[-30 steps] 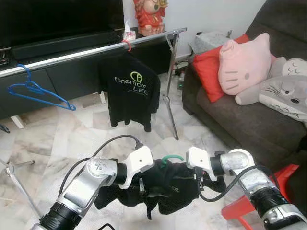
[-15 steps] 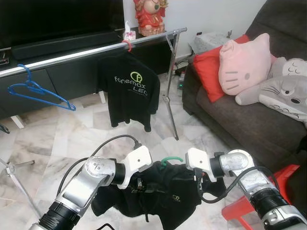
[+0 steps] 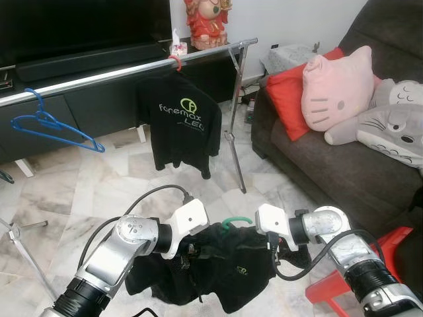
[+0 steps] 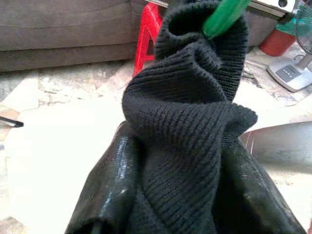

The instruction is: Hang hanger

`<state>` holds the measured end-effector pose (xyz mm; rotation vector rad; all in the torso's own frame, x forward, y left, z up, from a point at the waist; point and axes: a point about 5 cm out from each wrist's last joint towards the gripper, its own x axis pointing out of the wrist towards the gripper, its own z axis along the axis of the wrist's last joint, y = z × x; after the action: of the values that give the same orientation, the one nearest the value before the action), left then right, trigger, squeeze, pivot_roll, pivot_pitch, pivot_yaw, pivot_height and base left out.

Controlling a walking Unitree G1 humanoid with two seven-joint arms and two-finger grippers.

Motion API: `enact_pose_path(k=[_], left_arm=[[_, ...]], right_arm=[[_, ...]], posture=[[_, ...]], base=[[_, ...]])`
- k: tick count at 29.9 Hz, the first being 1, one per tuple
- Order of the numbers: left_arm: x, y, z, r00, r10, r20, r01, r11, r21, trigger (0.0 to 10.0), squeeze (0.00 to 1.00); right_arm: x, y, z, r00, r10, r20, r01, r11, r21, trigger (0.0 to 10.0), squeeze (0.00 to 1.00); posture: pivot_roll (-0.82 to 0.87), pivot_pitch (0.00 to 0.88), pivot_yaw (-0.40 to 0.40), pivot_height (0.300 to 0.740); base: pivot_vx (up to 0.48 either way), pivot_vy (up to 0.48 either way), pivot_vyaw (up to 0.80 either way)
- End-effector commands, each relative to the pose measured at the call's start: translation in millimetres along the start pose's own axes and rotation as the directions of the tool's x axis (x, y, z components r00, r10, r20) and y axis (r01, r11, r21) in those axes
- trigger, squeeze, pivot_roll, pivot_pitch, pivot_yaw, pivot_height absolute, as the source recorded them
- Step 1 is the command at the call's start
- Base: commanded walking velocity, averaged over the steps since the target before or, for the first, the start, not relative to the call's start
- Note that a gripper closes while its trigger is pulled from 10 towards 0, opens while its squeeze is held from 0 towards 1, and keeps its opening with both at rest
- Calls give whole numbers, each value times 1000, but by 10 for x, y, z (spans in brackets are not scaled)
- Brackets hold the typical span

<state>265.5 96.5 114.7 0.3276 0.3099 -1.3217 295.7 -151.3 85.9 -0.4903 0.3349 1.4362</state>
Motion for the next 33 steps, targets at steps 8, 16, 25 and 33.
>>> enact_pose_path(k=[8,16,25,33], left_arm=[[14,-25,18,1000,-19,13,19,1000,-10,0,0],[21,-47,15,1000,-20,15,20,1000,-15,0,0],[44,-62,22,1000,-23,21,23,1000,-18,0,0],[48,-72,19,999,-25,24,25,999,-21,0,0]], right_arm=[[4,-34,93,999,-18,38,19,1000,-25,10000,0],[21,-39,93,999,-22,32,23,999,-26,10000,0],[17,-45,89,999,-26,27,27,999,-26,10000,0],[15,-39,83,999,-18,27,19,1000,-16,10000,1000]], posture=[[8,0,-18,716],[11,0,-19,716],[8,0,-19,716],[5,0,-20,716]], base=[[0,0,0],[0,0,0],[0,0,0],[0,0,0]])
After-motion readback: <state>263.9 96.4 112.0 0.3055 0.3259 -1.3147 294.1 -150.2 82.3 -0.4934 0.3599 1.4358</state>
